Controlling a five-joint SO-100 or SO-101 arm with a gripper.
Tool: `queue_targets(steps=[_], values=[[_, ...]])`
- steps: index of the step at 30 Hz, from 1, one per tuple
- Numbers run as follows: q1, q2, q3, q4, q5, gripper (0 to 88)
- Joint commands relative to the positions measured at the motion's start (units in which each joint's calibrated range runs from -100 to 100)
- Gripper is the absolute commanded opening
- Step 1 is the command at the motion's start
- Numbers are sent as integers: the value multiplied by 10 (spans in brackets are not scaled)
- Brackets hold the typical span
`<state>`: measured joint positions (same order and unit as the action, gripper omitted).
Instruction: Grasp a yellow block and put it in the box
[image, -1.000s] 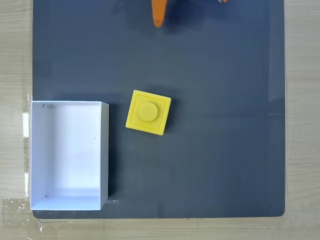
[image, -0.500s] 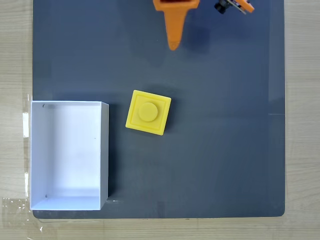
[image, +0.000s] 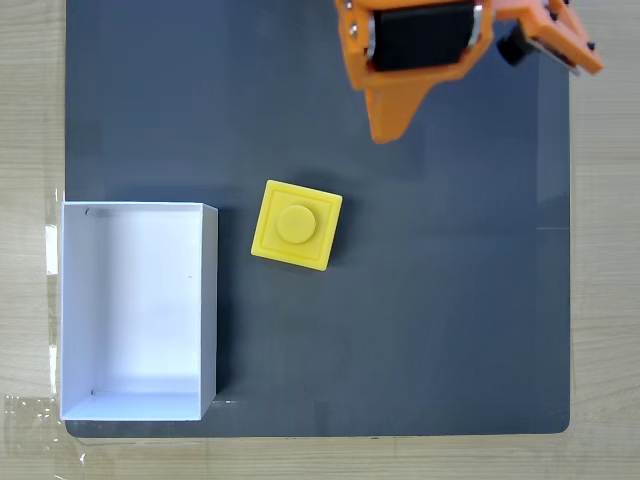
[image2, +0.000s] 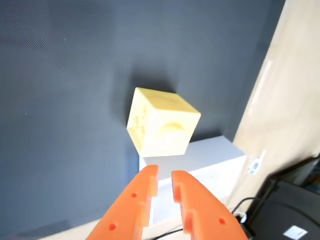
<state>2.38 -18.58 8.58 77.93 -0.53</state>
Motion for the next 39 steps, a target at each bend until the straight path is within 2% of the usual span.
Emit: queue_targets(steps=[1,4,10,12,19,24,28,39], values=[[43,55,-96,27,-28,35],[75,97,-143,33,-51,39],[106,157,-175,33,-52,53],[113,171,-175,39,-53,104],[110,220,-175,110,-55,377],[109,260,-176,106,-53,483],[106,294,-176,93,-56,503],[87,391,-176,-25,-53,498]])
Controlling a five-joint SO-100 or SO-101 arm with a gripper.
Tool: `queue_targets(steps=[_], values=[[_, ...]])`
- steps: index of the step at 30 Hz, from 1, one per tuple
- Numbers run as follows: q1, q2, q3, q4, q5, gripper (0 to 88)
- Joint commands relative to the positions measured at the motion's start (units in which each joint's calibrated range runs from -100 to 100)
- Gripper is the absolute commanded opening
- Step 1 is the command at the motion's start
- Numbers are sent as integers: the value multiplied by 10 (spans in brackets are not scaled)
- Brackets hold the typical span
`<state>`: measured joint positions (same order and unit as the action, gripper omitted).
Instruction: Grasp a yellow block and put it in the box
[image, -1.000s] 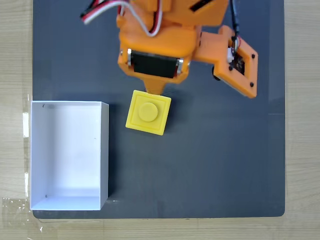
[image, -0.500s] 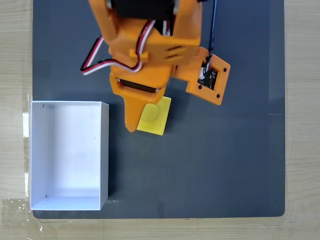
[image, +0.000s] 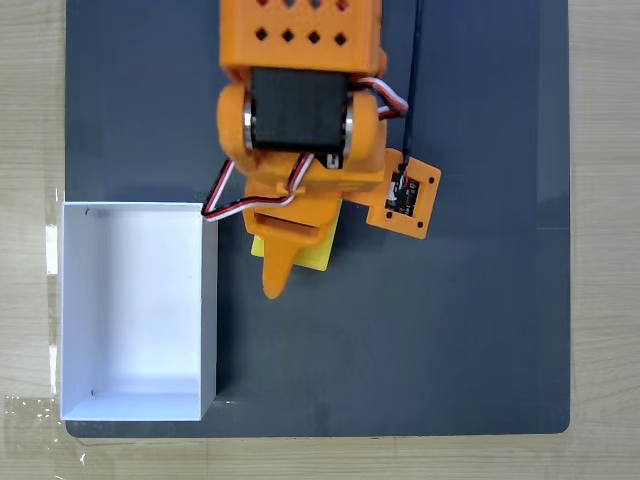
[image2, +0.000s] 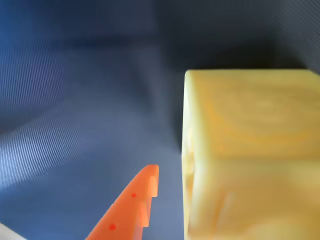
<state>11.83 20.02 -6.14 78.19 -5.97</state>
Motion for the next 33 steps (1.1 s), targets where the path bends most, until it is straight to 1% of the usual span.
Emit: queue_targets(steps=[1,6,8,13,16,21,24,29,33], values=[[-11,12,-29,-37,3,497],[-27,28,-29,-55,3,485],[-28,29,-29,-55,3,432],[-23,25,-29,-55,3,241],[-22,23,-29,-55,3,185],[-36,-22,-29,-57,3,185],[-57,-76,-29,-85,3,185],[-79,-196,-29,-157,3,185],[-56,-276,-19,-253,3,185]])
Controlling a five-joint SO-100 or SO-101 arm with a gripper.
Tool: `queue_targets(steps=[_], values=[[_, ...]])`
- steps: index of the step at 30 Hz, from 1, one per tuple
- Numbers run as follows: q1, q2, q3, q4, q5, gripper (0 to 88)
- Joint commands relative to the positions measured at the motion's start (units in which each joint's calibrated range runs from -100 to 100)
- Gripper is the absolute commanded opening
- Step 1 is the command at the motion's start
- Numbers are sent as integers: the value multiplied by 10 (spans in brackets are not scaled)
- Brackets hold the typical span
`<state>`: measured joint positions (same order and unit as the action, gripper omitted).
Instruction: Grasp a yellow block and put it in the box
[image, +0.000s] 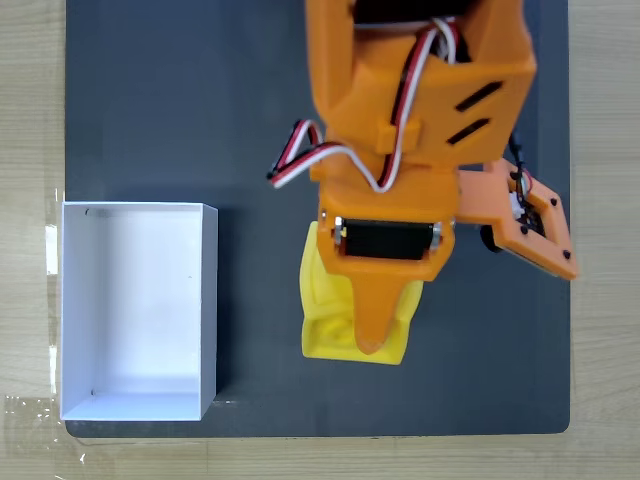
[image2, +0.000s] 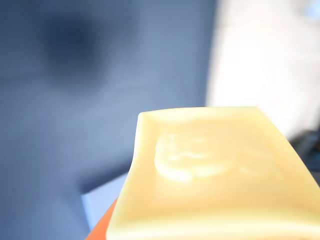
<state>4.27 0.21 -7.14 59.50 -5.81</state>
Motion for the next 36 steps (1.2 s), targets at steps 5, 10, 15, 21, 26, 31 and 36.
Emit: queue_targets(steps=[5,10,15,21,26,31,36], values=[[104,-101,7,-185,2,185],[179,-59,23,-229,32,185],[221,23,9,-234,58,185],[234,108,8,-260,80,185],[239,151,8,-292,82,185],[244,192,8,-292,82,185],[244,219,8,-292,86,185]])
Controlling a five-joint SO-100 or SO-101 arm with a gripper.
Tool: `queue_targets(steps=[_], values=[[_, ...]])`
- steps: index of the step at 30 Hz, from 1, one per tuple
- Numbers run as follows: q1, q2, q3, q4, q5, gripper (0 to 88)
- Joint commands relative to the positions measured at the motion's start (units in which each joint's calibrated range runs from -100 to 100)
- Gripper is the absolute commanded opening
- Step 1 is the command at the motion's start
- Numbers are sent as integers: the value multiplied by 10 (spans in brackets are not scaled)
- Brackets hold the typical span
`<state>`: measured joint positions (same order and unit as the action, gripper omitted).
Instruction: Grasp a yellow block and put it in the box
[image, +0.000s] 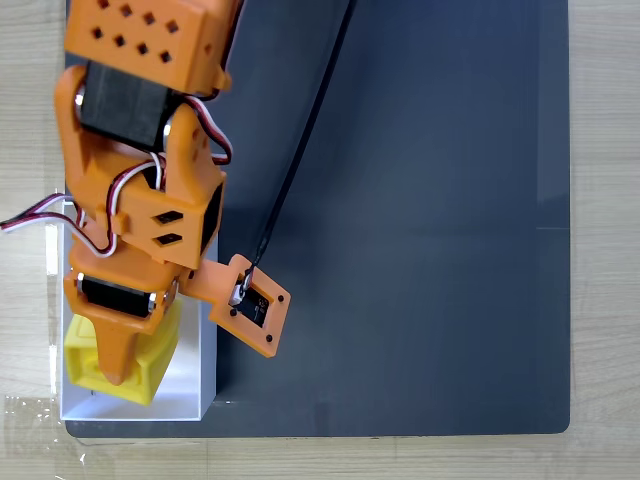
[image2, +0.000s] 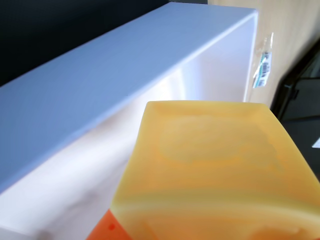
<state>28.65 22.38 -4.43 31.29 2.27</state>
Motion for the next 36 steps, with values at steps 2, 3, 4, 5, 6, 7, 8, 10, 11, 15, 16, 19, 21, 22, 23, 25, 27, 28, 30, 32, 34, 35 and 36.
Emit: queue_targets(steps=[2,3,4,5,6,7,8,10,11,15,16,19,21,22,23,25,27,28,30,32,34,35,36], values=[[0,3,-20,-10,20,186],[0,5,-20,-10,26,186],[-1,7,-20,-10,30,186],[-1,8,-20,-10,33,188],[-1,8,-20,-9,37,197],[0,8,-18,-7,41,218],[0,8,-15,-5,43,246],[0,8,-10,-3,47,316],[0,8,-10,-2,47,351],[0,5,-10,-1,47,435],[0,3,-10,-1,47,443],[0,1,-10,-1,47,452],[0,1,-10,-1,47,452],[0,0,-11,-1,47,452],[0,0,-15,-1,47,452],[0,-6,-20,-1,47,445],[-5,-30,-20,-2,47,444],[-6,-44,-18,-1,46,444],[-12,-75,-15,-1,42,443],[-22,-115,-9,9,41,413],[-28,-162,-10,47,24,327],[-34,-187,-10,70,11,265],[-38,-214,-10,95,-2,199]])
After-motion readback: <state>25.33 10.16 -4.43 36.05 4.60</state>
